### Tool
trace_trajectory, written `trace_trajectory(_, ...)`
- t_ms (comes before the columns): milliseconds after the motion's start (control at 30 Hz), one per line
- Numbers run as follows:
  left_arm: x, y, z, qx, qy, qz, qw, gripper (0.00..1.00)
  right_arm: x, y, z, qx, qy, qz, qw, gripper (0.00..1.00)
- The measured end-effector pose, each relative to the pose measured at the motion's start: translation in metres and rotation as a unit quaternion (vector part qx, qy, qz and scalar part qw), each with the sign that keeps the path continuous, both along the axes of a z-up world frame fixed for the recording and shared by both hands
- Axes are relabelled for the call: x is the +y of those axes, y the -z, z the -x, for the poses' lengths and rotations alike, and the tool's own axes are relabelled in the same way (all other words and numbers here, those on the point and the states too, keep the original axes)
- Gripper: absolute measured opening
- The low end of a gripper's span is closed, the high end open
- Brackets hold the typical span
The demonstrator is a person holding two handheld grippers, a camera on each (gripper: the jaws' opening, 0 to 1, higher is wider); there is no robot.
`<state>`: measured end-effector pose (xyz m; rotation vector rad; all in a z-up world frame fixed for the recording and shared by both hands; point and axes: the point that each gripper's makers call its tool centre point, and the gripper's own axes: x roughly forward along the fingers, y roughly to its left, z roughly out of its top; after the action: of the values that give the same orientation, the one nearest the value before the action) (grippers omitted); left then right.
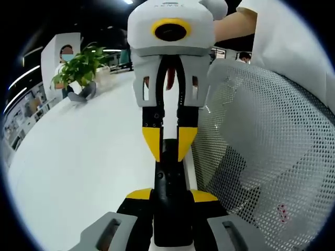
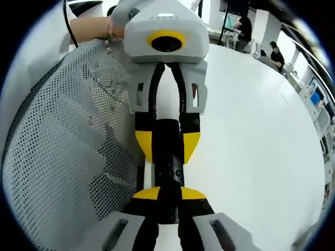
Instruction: Press the specified remote control buttons in sequence, fully releasing each button before pressing the next.
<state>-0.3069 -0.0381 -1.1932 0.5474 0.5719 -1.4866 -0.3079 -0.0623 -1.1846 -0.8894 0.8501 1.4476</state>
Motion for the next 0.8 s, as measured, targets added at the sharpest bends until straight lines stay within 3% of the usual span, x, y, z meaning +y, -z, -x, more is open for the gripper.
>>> trace_trajectory(167,0.0000,0.0000,0.0000,0.001,0.000,0.000,1.0000,0.26,-0.0023,-0.0001,0.0000,-0.002,0.006,-0.001,1.0000,0.08)
trace_trajectory(267,-0.0001,0.0000,-0.0001,0.001,0.000,0.000,1.0000,0.26,-0.0008,0.0017,0.0005,-0.014,-0.009,0.009,0.9998,0.07)
trace_trajectory(400,0.0000,0.0002,0.0000,0.001,0.000,-0.001,1.0000,0.26,0.0004,0.0025,-0.0009,-0.002,0.004,0.038,0.9993,0.06)
trace_trajectory(667,0.0002,0.0000,0.0004,0.002,-0.002,-0.003,1.0000,0.26,-0.0019,0.0005,-0.0014,0.006,0.034,0.005,0.9994,0.07)
trace_trajectory(800,0.0005,0.0002,0.0003,0.000,-0.001,-0.006,1.0000,0.26,-0.0018,-0.0003,-0.0009,0.000,0.021,0.001,0.9998,0.07)
